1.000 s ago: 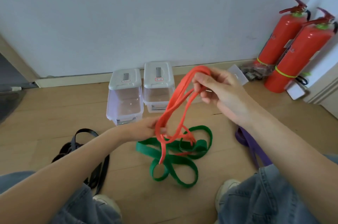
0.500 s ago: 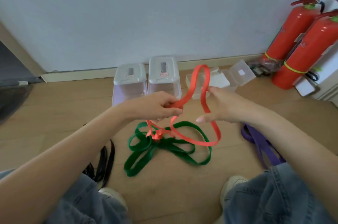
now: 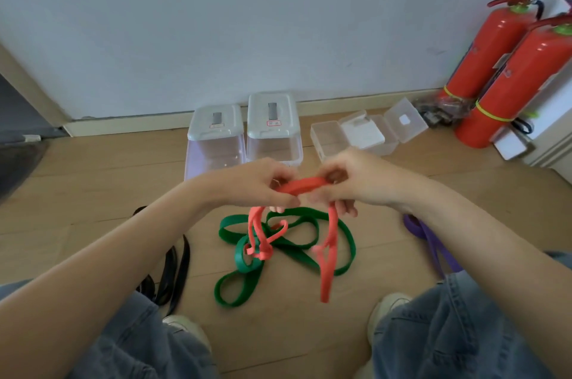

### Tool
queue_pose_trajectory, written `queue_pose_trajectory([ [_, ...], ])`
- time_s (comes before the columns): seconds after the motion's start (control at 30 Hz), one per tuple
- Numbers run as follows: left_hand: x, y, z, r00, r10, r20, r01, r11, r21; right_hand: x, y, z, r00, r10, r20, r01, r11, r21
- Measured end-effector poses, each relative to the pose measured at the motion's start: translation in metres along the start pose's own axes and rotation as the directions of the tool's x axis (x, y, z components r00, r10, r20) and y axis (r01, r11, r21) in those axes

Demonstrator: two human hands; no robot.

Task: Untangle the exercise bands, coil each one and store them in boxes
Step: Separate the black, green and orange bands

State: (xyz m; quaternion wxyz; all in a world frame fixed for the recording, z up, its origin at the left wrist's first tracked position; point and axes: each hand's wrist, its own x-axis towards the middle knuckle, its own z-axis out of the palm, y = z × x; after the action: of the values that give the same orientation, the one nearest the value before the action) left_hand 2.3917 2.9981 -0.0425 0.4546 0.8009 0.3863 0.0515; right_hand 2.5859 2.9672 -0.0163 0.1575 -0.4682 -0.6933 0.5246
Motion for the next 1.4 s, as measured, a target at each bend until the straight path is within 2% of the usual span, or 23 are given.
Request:
queue_pose_trajectory([
  [0.07,-0.001,-0.018,0.007,0.998,-0.056,0.039,0.055,0.998,0.012,-0.004,-0.004,-0.011,0.986,-0.116,-0.118,0.143,0.956,0.257],
  [0.13,-0.001,-0.035,0.019,0.991,-0.118,0.065,0.116,0.993,0.030,-0.007,-0.007,-0.021,0.950,-0.191,-0.248,0.292,0.828,0.478],
  [0.2,0.000,-0.039,0.019,0.987,-0.158,0.034,0.155,0.986,0.068,-0.009,-0.006,-0.025,0.906,-0.184,-0.382,0.385,0.734,0.560],
  [0.27,-0.002,-0.029,0.002,0.982,-0.140,-0.130,0.153,0.984,0.093,-0.010,-0.006,-0.029,0.873,-0.130,-0.471,0.417,0.699,0.581],
  [0.33,-0.010,-0.008,-0.027,0.931,-0.033,-0.363,-0.044,0.978,-0.203,-0.012,-0.004,-0.039,0.845,-0.058,-0.531,0.365,0.788,0.495],
  [0.4,-0.019,0.011,-0.048,0.865,0.043,-0.500,-0.309,0.830,-0.465,-0.017,-0.001,-0.051,0.856,0.031,-0.515,0.129,0.954,0.272],
  [0.43,-0.021,0.016,-0.050,0.873,0.059,-0.484,-0.312,0.830,-0.462,-0.019,0.002,-0.055,0.874,0.100,-0.475,-0.028,0.987,0.156],
  [0.5,-0.021,0.019,-0.038,0.947,0.026,-0.319,-0.115,0.957,-0.265,-0.020,0.005,-0.052,0.902,0.219,-0.371,-0.249,0.968,-0.034],
  [0.57,-0.015,0.018,-0.021,0.988,-0.015,-0.156,0.002,0.996,-0.086,-0.016,0.001,-0.038,0.946,0.206,-0.252,-0.237,0.967,-0.098],
  [0.63,-0.008,0.022,-0.011,0.994,0.012,-0.110,-0.024,0.994,-0.110,-0.010,0.002,-0.019,0.989,0.138,-0.053,-0.142,0.986,-0.091],
  [0.7,-0.007,0.025,-0.007,0.994,0.075,-0.079,-0.087,0.981,-0.172,-0.005,0.006,-0.001,0.990,0.109,0.085,-0.095,0.984,-0.150],
  [0.77,-0.004,0.020,-0.005,0.990,0.102,-0.093,-0.117,0.979,-0.167,-0.002,0.006,0.006,0.996,0.083,0.039,-0.077,0.989,-0.122],
  [0.87,0.002,-0.004,0.004,0.978,0.042,-0.204,-0.069,0.989,-0.129,-0.005,-0.004,-0.007,0.995,0.012,-0.100,0.010,0.976,0.217],
  [0.93,0.003,-0.026,0.024,0.998,-0.021,-0.062,0.019,0.999,-0.034,-0.008,-0.009,-0.017,0.978,-0.075,-0.196,0.156,0.885,0.439],
  [1.0,0.003,-0.045,0.044,0.996,-0.061,0.071,0.060,0.998,0.009,-0.010,-0.011,-0.023,0.946,-0.117,-0.303,0.265,0.817,0.511],
  [1.07,0.000,-0.049,0.041,0.998,-0.057,0.024,0.058,0.997,-0.057,-0.011,-0.009,-0.028,0.917,-0.080,-0.390,0.295,0.795,0.531],
  [1.13,-0.007,-0.037,0.017,0.988,-0.097,-0.123,0.078,0.986,-0.149,-0.013,-0.003,-0.037,0.889,0.034,-0.457,0.207,0.859,0.468],
  [1.2,-0.018,-0.016,-0.010,0.954,-0.076,-0.289,-0.004,0.964,-0.265,-0.016,0.004,-0.047,0.879,0.149,-0.453,-0.089,0.984,0.152],
  [1.23,-0.023,-0.005,-0.018,0.935,-0.029,-0.355,-0.085,0.950,-0.300,-0.017,0.008,-0.049,0.880,0.212,-0.426,-0.256,0.965,-0.048],
  [1.27,-0.026,0.005,-0.022,0.921,0.020,-0.388,-0.149,0.941,-0.305,-0.018,0.009,-0.049,0.886,0.224,-0.406,-0.327,0.922,-0.205],
  [1.3,-0.027,0.013,-0.021,0.922,0.054,-0.384,-0.165,0.951,-0.262,-0.017,0.008,-0.045,0.908,0.160,-0.387,-0.288,0.909,-0.301],
  [1.33,-0.026,0.020,-0.016,0.938,0.071,-0.339,-0.141,0.973,-0.185,-0.016,0.005,-0.038,0.945,0.053,-0.323,-0.165,0.930,-0.329],
  [1.4,-0.020,0.027,-0.003,0.969,0.071,-0.235,-0.085,0.995,-0.049,-0.009,0.000,-0.022,0.994,-0.063,-0.088,0.038,0.965,-0.260],
])
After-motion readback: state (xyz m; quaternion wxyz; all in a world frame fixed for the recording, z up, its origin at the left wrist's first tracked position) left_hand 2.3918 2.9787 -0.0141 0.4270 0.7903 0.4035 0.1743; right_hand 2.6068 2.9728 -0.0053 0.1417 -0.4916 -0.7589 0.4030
